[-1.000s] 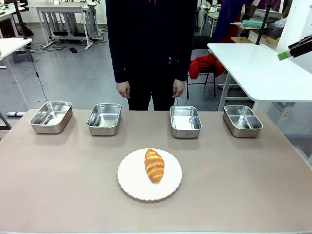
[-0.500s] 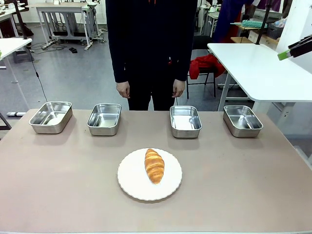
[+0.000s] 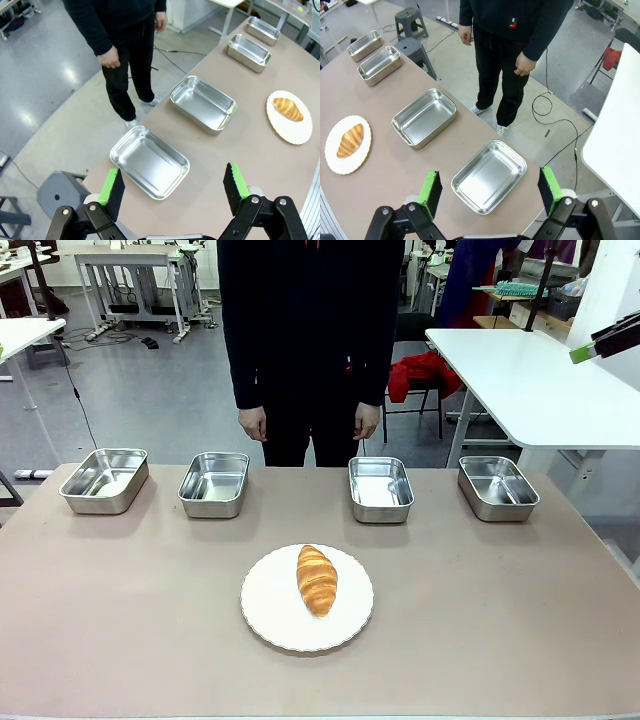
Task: Place the bread in the container.
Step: Place the Butter Roll into the Airtight Container indicated by the human.
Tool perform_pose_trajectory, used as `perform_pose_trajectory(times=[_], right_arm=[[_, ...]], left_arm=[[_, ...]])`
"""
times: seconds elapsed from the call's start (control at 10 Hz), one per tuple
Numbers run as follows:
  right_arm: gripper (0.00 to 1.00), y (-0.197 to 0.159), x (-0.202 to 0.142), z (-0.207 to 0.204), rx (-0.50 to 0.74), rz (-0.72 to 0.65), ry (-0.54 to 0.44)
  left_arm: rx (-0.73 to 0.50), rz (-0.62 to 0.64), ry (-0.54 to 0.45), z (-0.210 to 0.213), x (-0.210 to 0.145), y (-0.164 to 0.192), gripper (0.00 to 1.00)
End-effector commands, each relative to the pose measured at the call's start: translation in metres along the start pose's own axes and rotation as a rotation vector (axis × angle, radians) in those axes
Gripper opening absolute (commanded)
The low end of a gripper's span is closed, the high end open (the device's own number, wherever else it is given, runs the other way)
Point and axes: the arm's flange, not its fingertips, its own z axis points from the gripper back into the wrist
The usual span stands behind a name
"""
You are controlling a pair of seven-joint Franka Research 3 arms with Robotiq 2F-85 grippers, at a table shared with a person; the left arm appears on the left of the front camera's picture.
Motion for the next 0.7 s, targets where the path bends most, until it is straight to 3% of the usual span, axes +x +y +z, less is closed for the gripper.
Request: perform_pose_trajectory(times=[0.0,0.6], right_arm=[[1.0,-0.0001,0.0001,0.0006,-0.001,-0.003,-0.004],[1.0,-0.0001,0.0001,0.0006,-0.001,-0.003,-0.004]], left_arm=[[-0.002,-0.013,-0.001,-0.0003,0.0009,-0.0001,1.0],[-0.002,-0.013,-0.001,-0.0003,0.0009,-0.0001,1.0]])
